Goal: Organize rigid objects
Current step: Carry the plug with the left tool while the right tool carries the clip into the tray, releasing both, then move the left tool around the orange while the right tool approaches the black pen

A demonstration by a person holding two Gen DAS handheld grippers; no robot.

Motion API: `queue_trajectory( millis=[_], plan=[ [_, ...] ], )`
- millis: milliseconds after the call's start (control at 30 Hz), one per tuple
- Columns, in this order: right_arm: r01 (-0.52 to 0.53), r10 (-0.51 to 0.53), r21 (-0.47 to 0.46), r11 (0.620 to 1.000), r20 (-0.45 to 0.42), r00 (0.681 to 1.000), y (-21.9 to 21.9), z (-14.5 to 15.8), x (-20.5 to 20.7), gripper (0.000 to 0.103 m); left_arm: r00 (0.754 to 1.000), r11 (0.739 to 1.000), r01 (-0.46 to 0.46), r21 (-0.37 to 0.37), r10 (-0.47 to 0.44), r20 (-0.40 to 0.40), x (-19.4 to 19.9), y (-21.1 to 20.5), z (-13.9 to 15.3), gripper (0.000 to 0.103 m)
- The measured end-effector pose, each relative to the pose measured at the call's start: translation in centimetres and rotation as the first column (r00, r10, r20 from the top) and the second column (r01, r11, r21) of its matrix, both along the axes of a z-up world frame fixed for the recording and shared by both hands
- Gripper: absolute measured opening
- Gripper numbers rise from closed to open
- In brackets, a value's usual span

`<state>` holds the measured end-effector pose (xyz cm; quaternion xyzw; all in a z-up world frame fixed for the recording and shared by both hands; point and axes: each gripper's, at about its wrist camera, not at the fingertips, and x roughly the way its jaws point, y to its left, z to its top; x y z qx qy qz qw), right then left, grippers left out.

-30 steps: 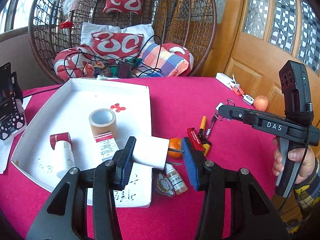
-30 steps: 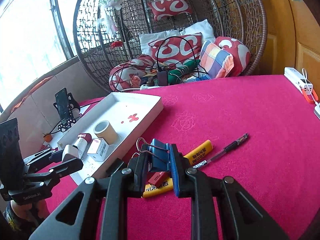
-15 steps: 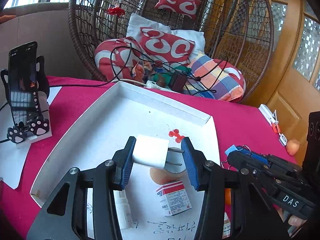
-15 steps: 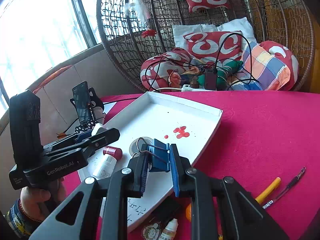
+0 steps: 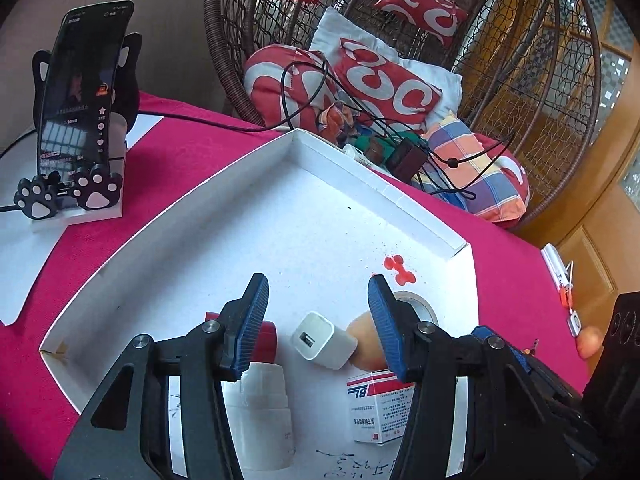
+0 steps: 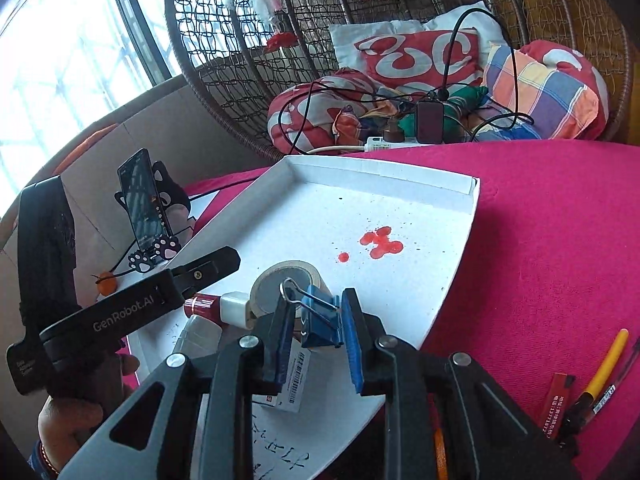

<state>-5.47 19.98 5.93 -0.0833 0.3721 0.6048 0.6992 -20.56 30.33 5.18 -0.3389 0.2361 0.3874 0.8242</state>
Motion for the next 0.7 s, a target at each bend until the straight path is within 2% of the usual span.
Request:
queue_trajectory(
  millis=[33,67,100,267,300,333,367,433,567,700],
  plan=[
    [0.008,-0.008,0.012,1.000,-0.001,1.000,-0.2,0.1,0.0,0.062,1.000,1.000,-0.016,0.009,0.016,-0.001,-0.2,-0.1,0.2,0.079],
    [0.013,-0.013,0.027,1.000,-0.004,1.000,-0.5,0.3,0.1,0.079,1.000,0.999,-0.028,0.021,0.028,0.006,-0.4,-0.3,0.3,0.085],
    [0.018,-0.018,0.038,0.999,-0.004,1.000,-0.9,0.5,0.1,0.083,0.999,0.999,-0.038,0.033,0.037,0.013,-0.6,-0.5,0.5,0.090],
    [0.038,-0.038,0.090,0.995,-0.002,0.999,-2.6,1.6,0.0,0.084,0.998,0.994,-0.059,0.089,0.057,0.019,-1.2,-1.8,1.6,0.092],
    [0.044,-0.044,0.104,0.994,-0.003,0.999,-3.1,1.9,0.0,0.087,0.998,0.994,-0.052,0.096,0.049,0.029,-1.4,-2.1,1.9,0.092],
    [0.048,-0.047,0.119,0.992,-0.006,0.999,-3.6,2.1,0.1,0.098,0.999,0.994,-0.041,0.103,0.037,0.039,-1.6,-2.5,2.2,0.092],
    [0.055,-0.054,0.141,0.989,-0.008,0.999,-4.3,2.4,0.2,0.103,0.998,0.993,-0.031,0.111,0.025,0.050,-1.7,-3.0,2.5,0.092],
    [0.078,-0.080,0.184,0.980,0.001,0.997,-5.9,2.9,0.6,0.103,0.998,0.990,0.004,0.142,-0.013,0.068,-1.9,-4.3,3.0,0.092],
    [0.164,-0.172,0.231,0.959,0.015,0.985,-9.3,3.7,2.5,0.103,0.990,0.969,0.123,0.212,-0.135,0.043,-0.7,-7.3,3.8,0.092],
    [0.271,-0.276,0.269,0.924,-0.018,0.961,-12.9,3.6,5.6,0.103,0.947,0.924,0.313,0.220,-0.323,0.010,1.9,-10.3,3.6,0.092]
  ],
)
